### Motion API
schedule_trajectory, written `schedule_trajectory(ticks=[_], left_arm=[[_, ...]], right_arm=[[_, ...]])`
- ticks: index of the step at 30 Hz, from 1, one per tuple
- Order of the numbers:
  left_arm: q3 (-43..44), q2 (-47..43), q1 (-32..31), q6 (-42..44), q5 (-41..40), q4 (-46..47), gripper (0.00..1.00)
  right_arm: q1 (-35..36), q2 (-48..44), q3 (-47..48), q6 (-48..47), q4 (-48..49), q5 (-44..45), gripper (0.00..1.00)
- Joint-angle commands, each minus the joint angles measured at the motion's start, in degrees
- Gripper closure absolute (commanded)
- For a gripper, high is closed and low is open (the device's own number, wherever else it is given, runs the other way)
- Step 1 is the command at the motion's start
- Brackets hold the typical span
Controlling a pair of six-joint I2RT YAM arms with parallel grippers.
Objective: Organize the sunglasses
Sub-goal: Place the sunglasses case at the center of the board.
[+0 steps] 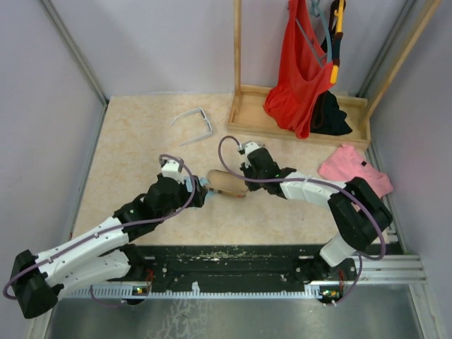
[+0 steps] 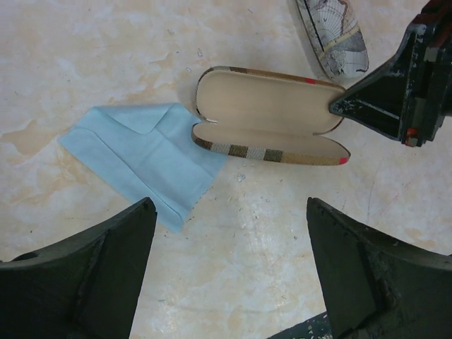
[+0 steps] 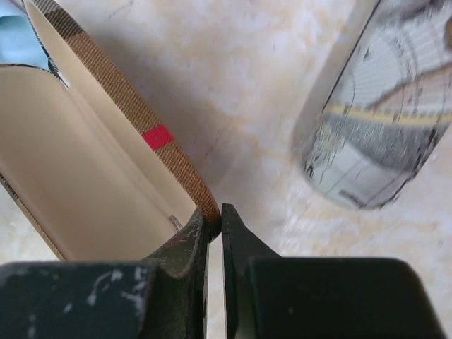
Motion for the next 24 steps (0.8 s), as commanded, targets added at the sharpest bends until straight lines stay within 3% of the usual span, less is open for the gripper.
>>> schedule_trajectory(ticks=[1, 8, 16, 24], left_arm=[[-1.0, -2.3, 0.3, -0.5, -2.0, -1.1, 0.08], [-2.7, -4.3, 0.4, -3.3, -2.4, -2.6, 0.08], [-3.6, -5.3, 0.3, -5.4, -4.8, -4.6, 0.07], [-2.5, -1.6, 0.9, -8.4, -7.7, -6.7, 0.05]], right_arm=[[-3.0, 3.1, 5.9, -11.0, 5.1, -4.4, 1.00], [-6.2, 9.0, 10.2, -18.1, 5.8, -7.3, 1.00], [-8.3, 9.7, 11.4, -18.3, 7.5, -10.7, 0.76], [-8.4, 4.3, 10.7, -17.2, 8.2, -12.2, 0.58]])
